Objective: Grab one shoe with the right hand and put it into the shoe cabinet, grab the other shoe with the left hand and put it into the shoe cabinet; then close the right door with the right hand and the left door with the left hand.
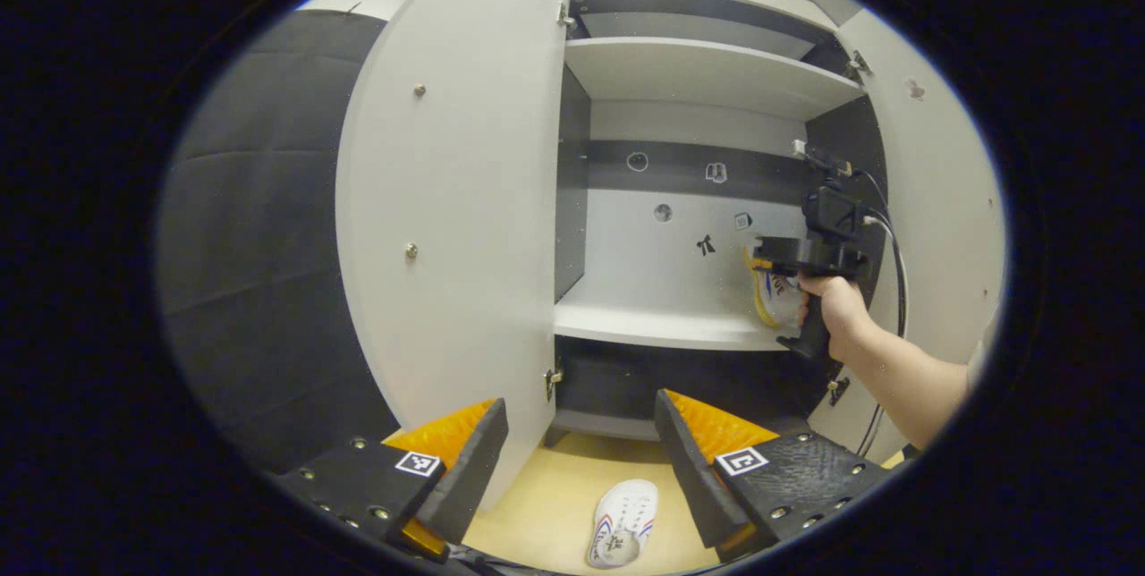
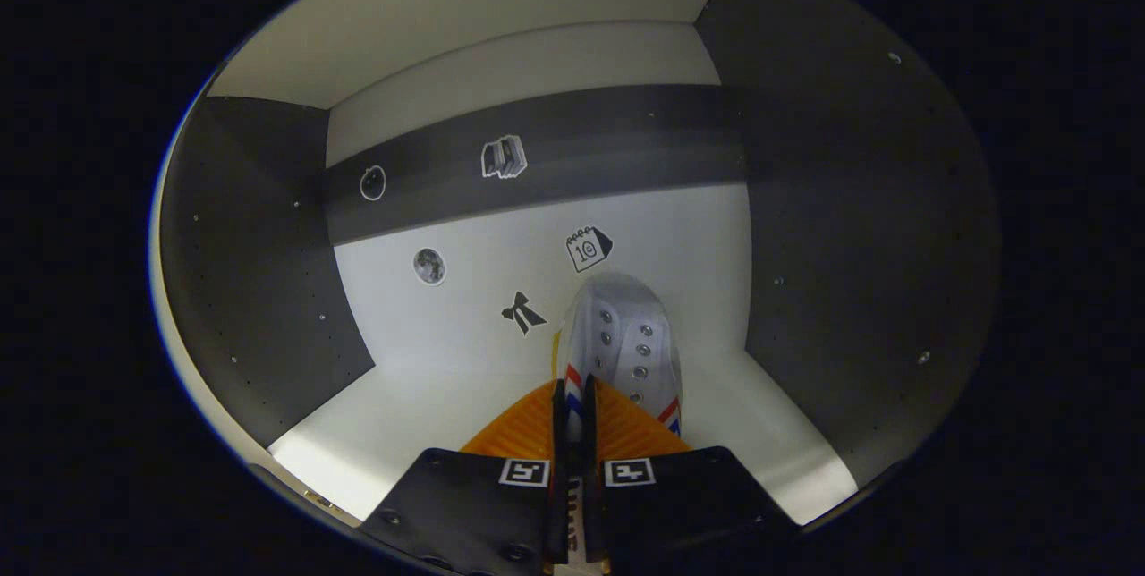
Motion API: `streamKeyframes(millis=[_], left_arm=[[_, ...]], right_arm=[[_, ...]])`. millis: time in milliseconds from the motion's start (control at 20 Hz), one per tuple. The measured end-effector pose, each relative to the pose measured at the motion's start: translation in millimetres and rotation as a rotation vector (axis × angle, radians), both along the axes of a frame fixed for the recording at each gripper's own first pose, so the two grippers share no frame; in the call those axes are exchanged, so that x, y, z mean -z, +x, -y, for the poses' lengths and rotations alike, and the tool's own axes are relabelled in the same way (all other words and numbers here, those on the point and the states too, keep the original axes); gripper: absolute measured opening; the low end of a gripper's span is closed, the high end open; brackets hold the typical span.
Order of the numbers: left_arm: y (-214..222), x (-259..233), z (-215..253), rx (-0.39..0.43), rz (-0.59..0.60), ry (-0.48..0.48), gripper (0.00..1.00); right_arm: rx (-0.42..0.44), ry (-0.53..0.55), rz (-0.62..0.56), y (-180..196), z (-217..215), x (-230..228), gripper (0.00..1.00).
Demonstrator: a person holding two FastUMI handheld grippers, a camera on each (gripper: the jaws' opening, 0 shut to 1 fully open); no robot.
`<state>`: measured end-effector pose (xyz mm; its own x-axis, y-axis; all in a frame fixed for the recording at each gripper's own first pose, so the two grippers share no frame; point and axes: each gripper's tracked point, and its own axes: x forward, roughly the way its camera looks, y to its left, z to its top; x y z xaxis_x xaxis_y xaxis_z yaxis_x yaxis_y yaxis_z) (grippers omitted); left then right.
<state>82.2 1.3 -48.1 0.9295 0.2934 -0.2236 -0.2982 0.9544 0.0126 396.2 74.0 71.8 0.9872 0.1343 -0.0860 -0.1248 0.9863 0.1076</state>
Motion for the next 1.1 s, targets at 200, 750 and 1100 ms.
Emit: streamKeyframes(millis=[200, 750, 1100], left_arm=[[-4, 15, 11, 0.015, -0.036, -0.011, 1.0], [-8, 75, 14, 0.214, -0.1, -0.058, 0.95], [-14, 135, 18, 0.326, -0.212, -0.082, 0.95]], right_arm=[[0.001, -0.026, 0.045, 2, 1, -9, 0.7], [-0.002, -0.06, 0.075, -156, 30, 15, 0.98], [0.004, -0.108, 0.068, -259, 38, 39, 0.98]])
